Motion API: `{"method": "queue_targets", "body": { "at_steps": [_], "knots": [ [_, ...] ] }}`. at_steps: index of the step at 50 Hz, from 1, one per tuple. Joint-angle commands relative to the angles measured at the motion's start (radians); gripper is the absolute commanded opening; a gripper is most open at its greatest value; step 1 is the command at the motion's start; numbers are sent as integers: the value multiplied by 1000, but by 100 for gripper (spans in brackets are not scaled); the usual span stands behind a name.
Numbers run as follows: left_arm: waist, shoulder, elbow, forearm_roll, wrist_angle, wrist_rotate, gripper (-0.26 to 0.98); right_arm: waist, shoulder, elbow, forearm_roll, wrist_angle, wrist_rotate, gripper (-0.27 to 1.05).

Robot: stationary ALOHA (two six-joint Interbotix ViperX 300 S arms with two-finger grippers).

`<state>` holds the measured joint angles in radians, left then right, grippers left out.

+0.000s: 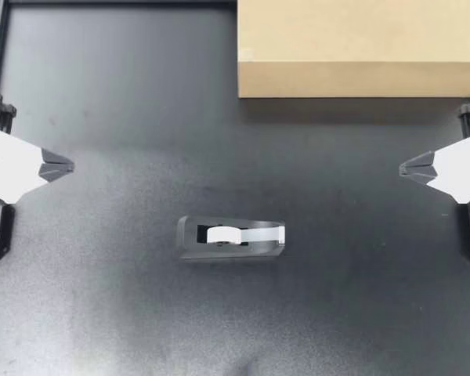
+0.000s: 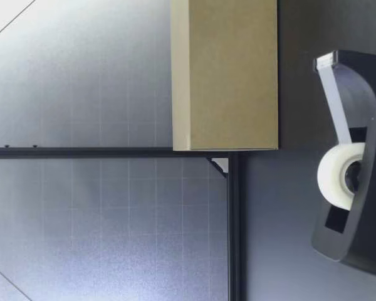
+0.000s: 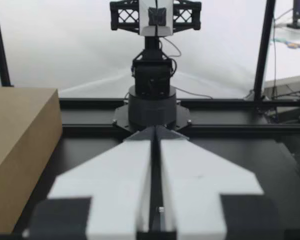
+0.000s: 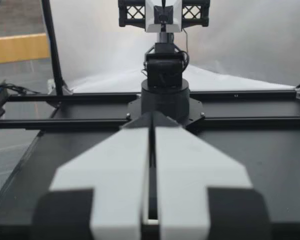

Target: Cut a small piece of tape from the tape dispenser then place it on the cardboard box's edge.

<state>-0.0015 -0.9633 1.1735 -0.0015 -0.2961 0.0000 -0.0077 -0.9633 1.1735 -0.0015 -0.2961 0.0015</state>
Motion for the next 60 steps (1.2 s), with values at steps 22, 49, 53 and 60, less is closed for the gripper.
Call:
{"method": "queue_targets", "body": {
  "at_steps": [22, 49, 53, 60],
  "knots": [
    [-20, 17, 25, -2, -137, 11, -12, -3, 330, -268, 6, 169, 35, -10],
    [-20, 37, 55, -2, -179, 2, -12, 2, 801, -609, 17, 767, 199, -10],
    [-21, 38, 60, -3, -181, 3, -12, 2, 839, -664, 21, 881, 163, -10],
    [-20, 40, 67, -2, -181, 5, -12, -23, 897, -750, 163, 1014, -35, -10]
  ]
}}
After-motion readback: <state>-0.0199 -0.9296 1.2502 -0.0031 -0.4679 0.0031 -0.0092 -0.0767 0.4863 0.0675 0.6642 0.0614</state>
